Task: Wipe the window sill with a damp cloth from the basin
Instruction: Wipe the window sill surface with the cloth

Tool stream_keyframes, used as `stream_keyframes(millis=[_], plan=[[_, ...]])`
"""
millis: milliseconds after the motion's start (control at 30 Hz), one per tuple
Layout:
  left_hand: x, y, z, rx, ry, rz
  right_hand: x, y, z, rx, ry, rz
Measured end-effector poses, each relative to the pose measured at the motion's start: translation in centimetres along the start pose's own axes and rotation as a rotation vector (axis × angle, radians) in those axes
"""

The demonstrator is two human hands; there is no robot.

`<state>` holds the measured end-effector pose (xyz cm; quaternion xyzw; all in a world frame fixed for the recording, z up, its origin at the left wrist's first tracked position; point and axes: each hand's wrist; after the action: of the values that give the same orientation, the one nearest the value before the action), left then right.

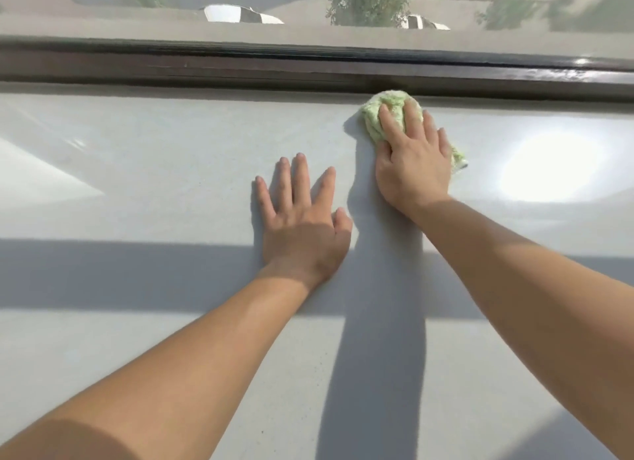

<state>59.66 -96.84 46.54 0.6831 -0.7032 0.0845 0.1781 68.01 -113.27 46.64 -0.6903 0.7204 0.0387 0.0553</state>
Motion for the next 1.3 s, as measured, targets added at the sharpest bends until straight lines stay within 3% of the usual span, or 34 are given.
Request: stream_keyframes(millis=[133, 267, 367, 467, 567, 600, 733, 767, 867, 933, 967, 1133, 1200, 1300], plan=[[0.1, 0.7, 0.1, 0.023, -0.037, -0.007, -2.6, 0.2, 0.0, -0.041, 0.035, -0.363], [0.1, 1.6, -0.2, 0.032, -0.041, -0.004, -1.8, -0.7, -0.7, -0.071, 0.033, -0.433], [0.0, 2.2, -0.5, 0.029, -0.053, 0.003, 3.4, 0.2, -2.0, -0.04, 0.007, -0.301], [0.3, 2.9, -0.9, 0.027, -0.07, 0.013, 8.3, 0.9, -4.0, -0.021, -0.014, -0.027], [0.4, 3.3, -1.2, 0.026, -0.062, 0.009, 6.2, 2.7, -3.7, -0.012, -0.015, 0.161], [0.5, 3.5, -1.4, 0.022, -0.06, 0.011, 4.9, 3.9, -3.4, -0.002, 0.001, 0.132], [0.6, 4.1, -2.0, -0.011, -0.058, 0.008, 6.1, 7.0, -4.0, -0.07, 0.034, -0.266], [0.6, 4.2, -2.2, -0.02, -0.047, 0.002, 7.6, 6.1, -4.5, -0.076, 0.036, -0.26], [0.9, 4.5, -2.5, -0.012, 0.007, 0.019, 9.6, 3.1, -5.2, -0.038, -0.025, 0.088], [1.6, 5.1, -2.5, -0.003, 0.02, 0.078, 8.0, 3.6, -5.0, -0.029, -0.025, 0.202], [2.1, 5.4, -2.4, -0.009, 0.025, 0.103, 6.9, 4.9, -4.8, -0.031, -0.01, 0.161], [3.9, 7.1, -0.9, -0.024, -0.033, 0.099, 7.4, 11.1, -4.8, -0.094, 0.056, -0.397], [3.8, 7.1, -0.6, -0.003, -0.086, 0.1, 9.1, 8.6, -5.2, -0.108, 0.047, -0.31], [3.6, 6.8, -0.5, 0.015, -0.116, 0.099, 9.2, 4.9, -5.1, -0.06, -0.028, 0.07]])
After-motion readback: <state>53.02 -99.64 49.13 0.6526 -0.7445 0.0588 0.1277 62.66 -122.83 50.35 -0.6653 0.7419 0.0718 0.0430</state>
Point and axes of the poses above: each hand's wrist, its own y-axis away from the middle knuckle, its own z-axis out of the palm, x = y × z, and after that the axes turned 7 degrees about y, right-handed
